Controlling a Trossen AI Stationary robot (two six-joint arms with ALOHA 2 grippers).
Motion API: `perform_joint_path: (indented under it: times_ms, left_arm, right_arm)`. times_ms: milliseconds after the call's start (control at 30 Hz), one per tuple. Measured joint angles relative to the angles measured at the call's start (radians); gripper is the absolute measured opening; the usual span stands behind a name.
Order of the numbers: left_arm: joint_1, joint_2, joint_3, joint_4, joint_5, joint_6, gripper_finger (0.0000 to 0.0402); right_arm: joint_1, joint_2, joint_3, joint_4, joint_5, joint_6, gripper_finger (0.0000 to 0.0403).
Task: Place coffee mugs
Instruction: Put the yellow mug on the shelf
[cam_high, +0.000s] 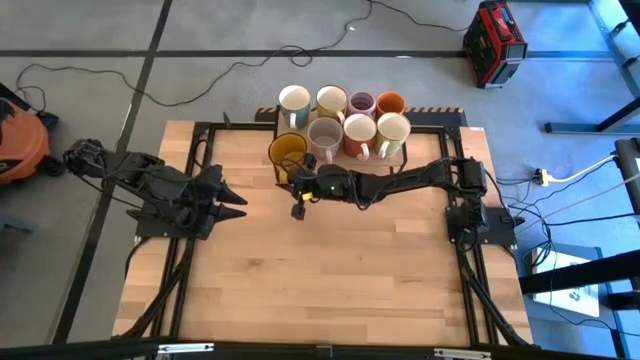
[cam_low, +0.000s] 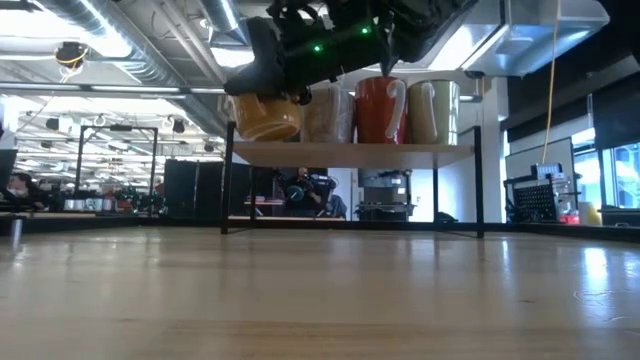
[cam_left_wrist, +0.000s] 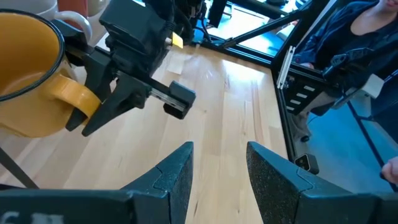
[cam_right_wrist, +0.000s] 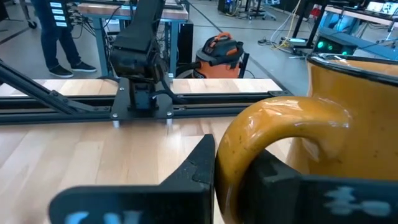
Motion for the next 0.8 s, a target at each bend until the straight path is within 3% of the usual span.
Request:
perform_joint_path:
  times_ms: [800]
  left_arm:
    - [0.000, 0.000, 0.000, 0.001, 0.000, 0.007, 0.0144]
  right_arm:
    - [-0.046, 0.000, -0.001, 0.020, -0.001, 0.009, 0.0024]
